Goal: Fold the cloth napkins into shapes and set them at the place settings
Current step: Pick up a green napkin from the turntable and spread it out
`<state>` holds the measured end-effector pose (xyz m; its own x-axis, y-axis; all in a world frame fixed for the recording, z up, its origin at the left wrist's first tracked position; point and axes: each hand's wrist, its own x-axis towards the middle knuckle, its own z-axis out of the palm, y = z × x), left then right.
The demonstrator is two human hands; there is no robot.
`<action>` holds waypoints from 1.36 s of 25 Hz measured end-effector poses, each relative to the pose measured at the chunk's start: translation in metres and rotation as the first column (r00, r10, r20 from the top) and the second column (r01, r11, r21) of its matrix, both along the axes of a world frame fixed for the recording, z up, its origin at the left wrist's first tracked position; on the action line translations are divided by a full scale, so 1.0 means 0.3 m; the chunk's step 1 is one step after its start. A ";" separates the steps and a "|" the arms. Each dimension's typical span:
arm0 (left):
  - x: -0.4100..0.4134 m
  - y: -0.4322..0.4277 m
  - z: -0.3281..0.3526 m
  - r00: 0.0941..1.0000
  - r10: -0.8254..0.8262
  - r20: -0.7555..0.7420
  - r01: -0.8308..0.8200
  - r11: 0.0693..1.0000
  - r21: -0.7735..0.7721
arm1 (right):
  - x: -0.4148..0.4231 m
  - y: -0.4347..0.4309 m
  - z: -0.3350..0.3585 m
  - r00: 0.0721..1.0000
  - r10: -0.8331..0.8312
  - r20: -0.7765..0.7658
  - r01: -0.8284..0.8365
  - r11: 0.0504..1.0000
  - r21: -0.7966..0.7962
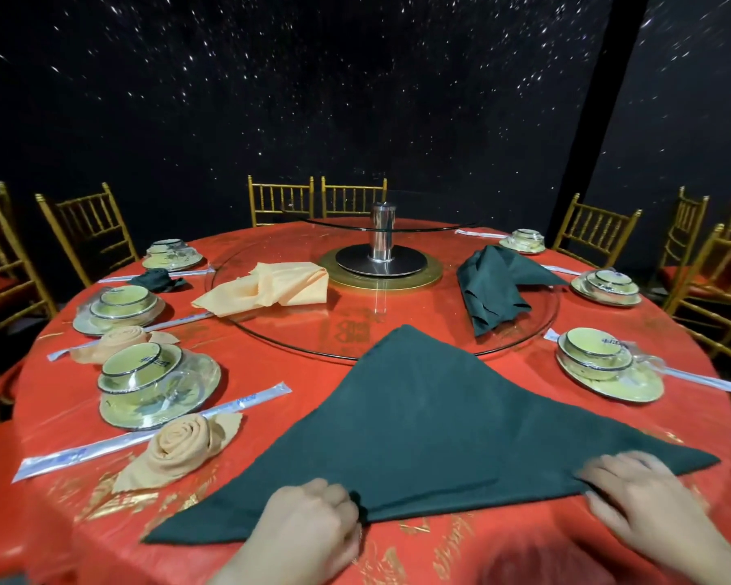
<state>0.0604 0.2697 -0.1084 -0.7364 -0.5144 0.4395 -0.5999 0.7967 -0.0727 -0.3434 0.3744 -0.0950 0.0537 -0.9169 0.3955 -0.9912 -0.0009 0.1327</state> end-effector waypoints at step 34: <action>-0.372 0.062 0.043 0.977 0.187 0.105 -0.213 0.898 0.386 | 0.476 -0.059 -0.091 0.976 0.168 0.138 -0.197 0.951 0.237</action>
